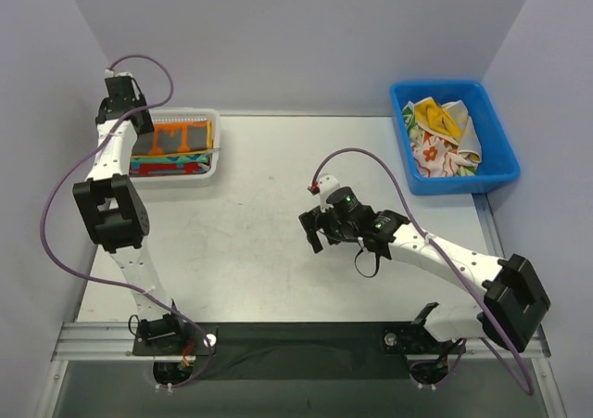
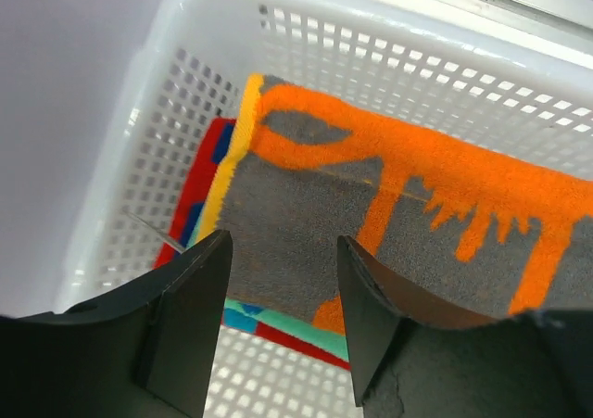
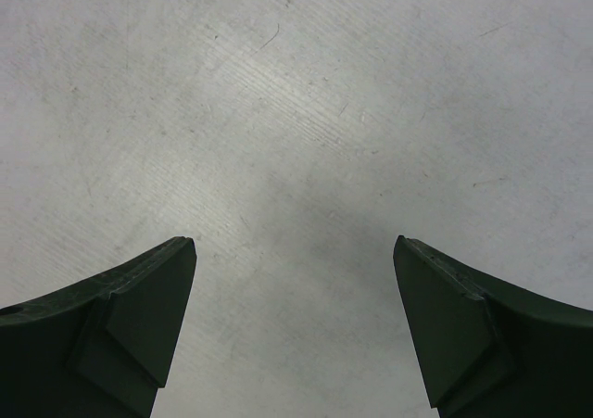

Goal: Fold and stack the towels
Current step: Neatly place the folded towel into the bin

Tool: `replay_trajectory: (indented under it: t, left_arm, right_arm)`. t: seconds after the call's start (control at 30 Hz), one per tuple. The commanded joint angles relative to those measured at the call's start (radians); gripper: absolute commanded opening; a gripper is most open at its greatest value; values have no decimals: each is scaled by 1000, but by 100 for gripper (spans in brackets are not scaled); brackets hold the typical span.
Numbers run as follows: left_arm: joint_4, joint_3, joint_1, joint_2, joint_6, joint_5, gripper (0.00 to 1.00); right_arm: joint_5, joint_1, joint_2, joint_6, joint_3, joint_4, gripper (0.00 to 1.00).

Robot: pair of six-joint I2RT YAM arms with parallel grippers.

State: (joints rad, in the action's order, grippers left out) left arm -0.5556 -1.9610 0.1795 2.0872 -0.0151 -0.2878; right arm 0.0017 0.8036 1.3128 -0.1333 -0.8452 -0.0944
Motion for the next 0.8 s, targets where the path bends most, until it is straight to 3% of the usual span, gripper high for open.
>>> replay_trajectory:
  t: [0.0,0.3,0.43,0.47,0.63,0.77]
  left_arm:
    - [109,118,67,-13,-247,199,59]
    - [155,309,129,-77,-359,248,66]
    - [123,346,135,-191,-339,242,83]
    - [111,349,133,-217,-329,239,92]
    - [51,445,130,-493,-313,288,97]
    - [37,627,98,-771,-306,378,97]
  right_arm:
    - [43,-7,-64,-17,18,-15,91]
    - [98,-7,-185,-46,90,-10,91]
    - [182,-9,-262,-48,89,-19,91]
    - [236,-10,-280,-52,86,-28,91]
    - [472,-15,-411,-103,28,-162,92]
    - [662,-21,-574,-173,6,-293,95]
